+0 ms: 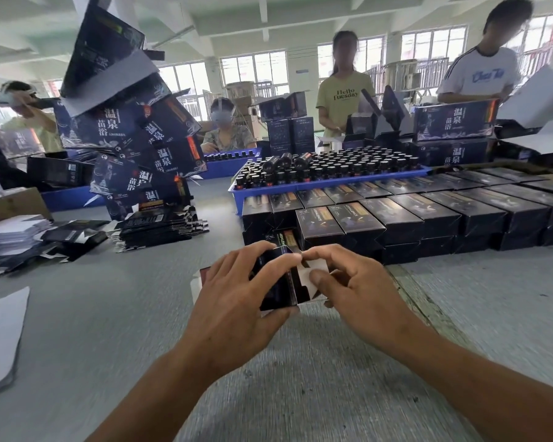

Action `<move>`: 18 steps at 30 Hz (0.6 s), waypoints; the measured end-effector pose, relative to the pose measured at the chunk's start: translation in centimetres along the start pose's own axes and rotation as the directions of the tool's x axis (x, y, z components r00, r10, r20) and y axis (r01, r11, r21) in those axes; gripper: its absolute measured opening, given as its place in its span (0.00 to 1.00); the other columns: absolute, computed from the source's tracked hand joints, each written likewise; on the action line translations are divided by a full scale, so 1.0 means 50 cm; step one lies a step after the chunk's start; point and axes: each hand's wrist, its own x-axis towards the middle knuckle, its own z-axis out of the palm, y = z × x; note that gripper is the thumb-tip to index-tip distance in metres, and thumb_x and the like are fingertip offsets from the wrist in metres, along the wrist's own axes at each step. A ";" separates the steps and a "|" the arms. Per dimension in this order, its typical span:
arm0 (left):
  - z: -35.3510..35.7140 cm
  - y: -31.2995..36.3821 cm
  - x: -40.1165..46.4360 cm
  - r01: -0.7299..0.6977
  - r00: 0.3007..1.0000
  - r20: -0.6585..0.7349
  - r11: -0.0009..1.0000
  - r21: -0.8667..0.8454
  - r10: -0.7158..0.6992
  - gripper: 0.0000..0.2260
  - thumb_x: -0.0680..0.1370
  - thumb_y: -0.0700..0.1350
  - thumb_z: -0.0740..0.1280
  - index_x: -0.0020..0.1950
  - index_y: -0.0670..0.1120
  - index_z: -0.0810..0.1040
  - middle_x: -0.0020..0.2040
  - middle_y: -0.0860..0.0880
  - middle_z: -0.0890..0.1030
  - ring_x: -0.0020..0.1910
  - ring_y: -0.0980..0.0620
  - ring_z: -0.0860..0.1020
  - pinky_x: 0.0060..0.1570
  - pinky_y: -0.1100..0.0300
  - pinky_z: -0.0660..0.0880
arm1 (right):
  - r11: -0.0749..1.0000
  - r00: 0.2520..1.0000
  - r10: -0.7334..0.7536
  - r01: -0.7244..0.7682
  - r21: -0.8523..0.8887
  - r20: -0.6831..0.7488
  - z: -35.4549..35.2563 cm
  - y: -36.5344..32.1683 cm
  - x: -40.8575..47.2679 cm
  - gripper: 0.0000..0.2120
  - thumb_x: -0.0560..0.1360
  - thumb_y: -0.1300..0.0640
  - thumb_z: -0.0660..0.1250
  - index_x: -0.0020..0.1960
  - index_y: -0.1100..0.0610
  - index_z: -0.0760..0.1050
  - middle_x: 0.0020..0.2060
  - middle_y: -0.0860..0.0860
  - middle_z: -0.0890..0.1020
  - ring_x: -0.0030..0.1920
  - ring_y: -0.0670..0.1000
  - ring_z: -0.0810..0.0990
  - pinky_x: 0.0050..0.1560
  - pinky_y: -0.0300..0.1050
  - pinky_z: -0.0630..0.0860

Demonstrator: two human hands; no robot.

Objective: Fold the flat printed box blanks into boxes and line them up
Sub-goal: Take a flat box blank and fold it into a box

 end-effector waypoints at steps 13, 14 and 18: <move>0.003 -0.019 0.001 0.027 0.999 -0.038 0.999 0.040 -0.026 0.32 0.70 0.53 0.79 0.71 0.57 0.71 0.70 0.44 0.72 0.67 0.40 0.72 0.62 0.40 0.73 | 0.998 0.978 0.058 -0.064 0.028 0.198 -0.013 -0.021 -0.007 0.29 0.74 0.46 0.74 0.73 0.39 0.70 0.60 0.40 0.80 0.60 0.40 0.79 0.60 0.43 0.76; 0.001 -0.021 0.001 0.030 0.999 -0.044 0.999 0.020 -0.029 0.32 0.70 0.53 0.79 0.71 0.56 0.71 0.70 0.44 0.72 0.67 0.40 0.72 0.60 0.39 0.74 | 0.998 0.977 0.049 -0.057 0.031 0.205 -0.013 -0.024 -0.008 0.30 0.74 0.49 0.75 0.73 0.39 0.70 0.60 0.40 0.80 0.59 0.40 0.79 0.60 0.43 0.76; -0.004 -0.015 0.002 0.007 0.998 -0.062 1.000 -0.020 -0.008 0.30 0.69 0.52 0.80 0.69 0.55 0.73 0.71 0.44 0.71 0.66 0.40 0.73 0.56 0.39 0.78 | 1.000 0.998 -0.005 0.004 0.016 0.066 -0.006 -0.029 -0.010 0.22 0.76 0.54 0.73 0.69 0.43 0.75 0.46 0.35 0.81 0.46 0.34 0.80 0.44 0.30 0.74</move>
